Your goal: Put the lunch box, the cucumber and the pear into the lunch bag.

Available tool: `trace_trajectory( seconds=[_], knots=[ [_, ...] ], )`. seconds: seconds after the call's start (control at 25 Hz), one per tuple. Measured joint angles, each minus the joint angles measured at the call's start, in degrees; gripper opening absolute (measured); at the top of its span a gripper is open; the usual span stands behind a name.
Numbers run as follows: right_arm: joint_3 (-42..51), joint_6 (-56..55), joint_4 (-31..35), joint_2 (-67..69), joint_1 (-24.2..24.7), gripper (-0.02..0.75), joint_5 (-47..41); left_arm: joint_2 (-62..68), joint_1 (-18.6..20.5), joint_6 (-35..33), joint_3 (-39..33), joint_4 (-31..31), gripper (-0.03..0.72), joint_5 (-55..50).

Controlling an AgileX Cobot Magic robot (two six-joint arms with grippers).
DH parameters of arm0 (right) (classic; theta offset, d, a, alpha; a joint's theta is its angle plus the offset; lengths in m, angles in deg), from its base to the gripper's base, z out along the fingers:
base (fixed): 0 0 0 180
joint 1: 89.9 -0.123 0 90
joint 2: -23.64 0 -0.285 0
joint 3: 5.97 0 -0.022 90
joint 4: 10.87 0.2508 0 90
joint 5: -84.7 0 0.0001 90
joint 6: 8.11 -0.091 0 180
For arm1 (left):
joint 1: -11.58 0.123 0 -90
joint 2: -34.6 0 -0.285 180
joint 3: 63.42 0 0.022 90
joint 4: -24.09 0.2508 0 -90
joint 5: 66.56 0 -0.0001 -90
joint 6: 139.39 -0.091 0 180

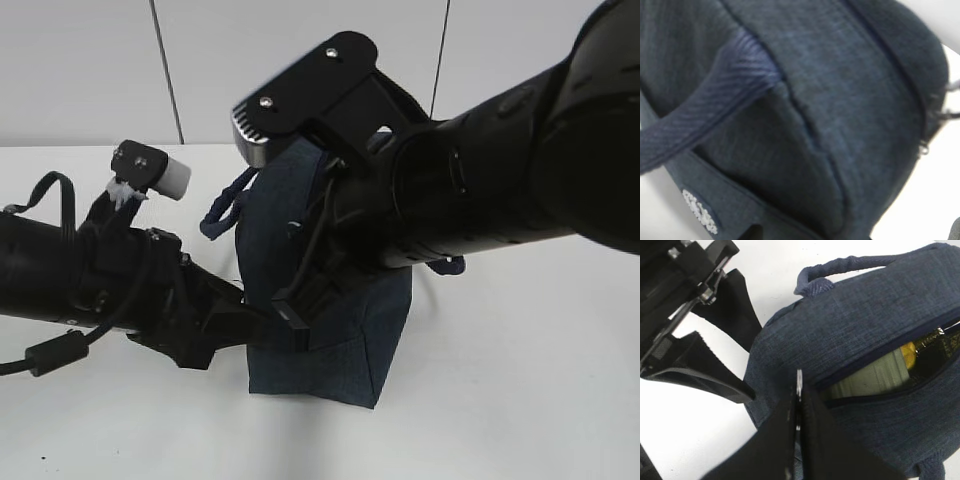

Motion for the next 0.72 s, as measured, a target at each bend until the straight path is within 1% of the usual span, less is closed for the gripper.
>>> trace_trajectory(
  seconds=[0.08, 0.12, 0.2, 0.24, 0.32, 0.4, 0.56, 0.72],
  knots=[
    [0.0, 2.3, 2.1, 0.0, 0.0, 0.006, -0.1, 0.8, 0.0, -0.9, 0.0, -1.7, 0.330, 0.0],
    [0.0, 3.5, 3.3, 0.0, 0.0, 0.006, -0.1, 1.0, 0.0, -1.3, 0.0, -2.3, 0.312, -0.1],
    [0.0, 5.2, 5.0, 0.0, 0.0, 0.006, -0.1, 1.4, 0.0, -1.9, 0.1, -3.0, 0.251, -0.7],
    [0.0, 5.6, 5.4, 0.0, 0.0, 0.006, -0.2, 1.7, 0.0, -2.4, 0.1, -3.3, 0.202, -1.2],
    [-0.1, 6.2, 5.7, 0.0, 0.0, 0.006, -0.3, 2.1, 0.0, -2.8, 0.1, -3.5, 0.078, -2.1],
    [-0.4, 6.2, 5.2, 0.0, 0.0, 0.006, -0.9, 2.5, -0.1, -3.1, 0.1, -3.6, 0.017, -2.7],
    [-3.7, 6.2, 3.2, 0.0, 0.0, 0.006, -3.5, 2.7, -0.1, -3.1, 0.1, -3.7, -0.002, -3.2],
    [-7.8, 4.0, -2.6, 1.4, 0.0, 0.006, -6.5, 2.7, -0.1, -3.1, 0.2, -3.4, -0.006, -3.9]
  ],
)
